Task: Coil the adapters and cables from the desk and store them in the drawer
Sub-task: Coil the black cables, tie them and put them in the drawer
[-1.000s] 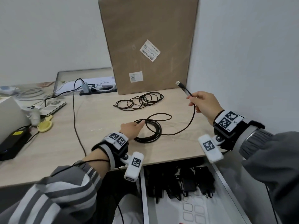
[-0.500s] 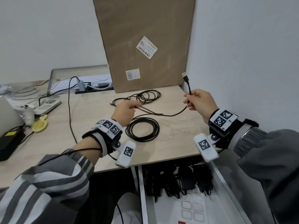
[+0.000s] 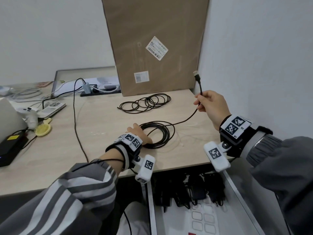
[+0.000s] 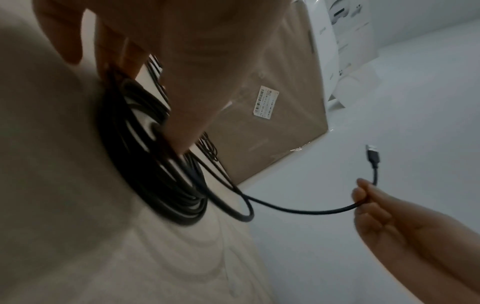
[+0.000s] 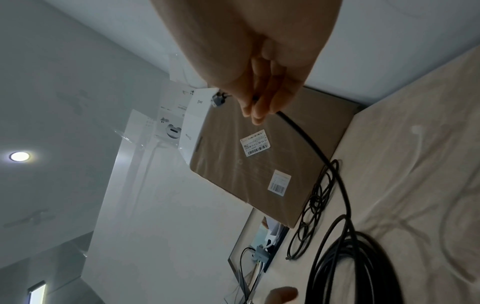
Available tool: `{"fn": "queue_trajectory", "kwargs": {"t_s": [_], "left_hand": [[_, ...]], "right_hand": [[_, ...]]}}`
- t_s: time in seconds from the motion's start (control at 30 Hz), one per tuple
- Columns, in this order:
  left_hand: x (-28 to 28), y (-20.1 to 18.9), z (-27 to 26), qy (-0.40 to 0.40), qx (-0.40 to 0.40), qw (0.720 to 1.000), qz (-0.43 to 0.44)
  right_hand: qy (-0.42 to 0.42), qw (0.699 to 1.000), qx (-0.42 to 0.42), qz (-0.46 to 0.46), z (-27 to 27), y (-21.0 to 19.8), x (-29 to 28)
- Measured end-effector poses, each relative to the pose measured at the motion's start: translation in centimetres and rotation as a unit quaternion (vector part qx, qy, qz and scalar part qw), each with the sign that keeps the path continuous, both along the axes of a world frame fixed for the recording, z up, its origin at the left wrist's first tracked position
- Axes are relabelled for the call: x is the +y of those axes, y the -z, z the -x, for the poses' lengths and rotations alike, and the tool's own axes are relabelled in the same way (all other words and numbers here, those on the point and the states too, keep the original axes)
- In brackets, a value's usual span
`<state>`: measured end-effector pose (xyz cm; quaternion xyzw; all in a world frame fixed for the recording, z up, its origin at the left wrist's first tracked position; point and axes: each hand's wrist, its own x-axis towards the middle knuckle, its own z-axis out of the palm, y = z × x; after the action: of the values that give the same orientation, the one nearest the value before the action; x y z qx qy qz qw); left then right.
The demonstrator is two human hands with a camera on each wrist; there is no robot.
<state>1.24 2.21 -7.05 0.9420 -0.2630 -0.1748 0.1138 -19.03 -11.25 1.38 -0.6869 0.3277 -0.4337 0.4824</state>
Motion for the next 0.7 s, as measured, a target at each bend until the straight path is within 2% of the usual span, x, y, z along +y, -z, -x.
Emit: {"fn": "queue_trajectory", "kwargs": {"t_s": [0.1, 0.17, 0.27, 0.33, 0.43, 0.5, 0.6, 0.63, 0.7], "left_hand": [[-0.9, -0.5, -0.5, 0.021, 0.016, 0.999, -0.031], [-1.1, -0.5, -0.8, 0.067, -0.001, 0.997, -0.038], [-0.8, -0.4, -0.6, 0.079, -0.028, 0.996, -0.027], [-0.6, -0.6, -0.5, 0.063, -0.028, 0.998, 0.008], [-0.1, -1.9, -1.8, 0.019, 0.040, 0.994, 0.099], [0.2, -3.1, -2.6, -0.022, 0.096, 0.973, 0.210], [0.5, -5.7, -3.0, -0.068, 0.197, 0.896, 0.391], [0.6, -6.6, -3.1, -0.075, 0.222, 0.874, 0.425], [1.0, -8.0, -3.3, -0.068, 0.249, 0.858, 0.444]], "right_hand": [[0.022, 0.999, -0.038, 0.013, 0.4, -0.9, -0.4], [0.023, 0.999, -0.043, 0.015, 0.7, -1.3, -0.5], [0.016, 0.999, -0.040, 0.017, 1.1, -1.4, -0.4], [0.018, 0.999, -0.037, 0.020, 1.5, -1.4, -0.5], [0.030, 0.998, -0.042, 0.024, 2.1, -1.6, -0.7], [0.034, 0.998, -0.052, 0.020, 2.3, -1.8, -0.8], [0.042, 0.998, -0.056, 0.002, 2.2, -1.8, -1.0], [0.048, 0.997, -0.055, -0.008, 2.1, -1.7, -1.1], [0.059, 0.996, -0.059, -0.037, 2.0, -1.4, -1.3]]}}
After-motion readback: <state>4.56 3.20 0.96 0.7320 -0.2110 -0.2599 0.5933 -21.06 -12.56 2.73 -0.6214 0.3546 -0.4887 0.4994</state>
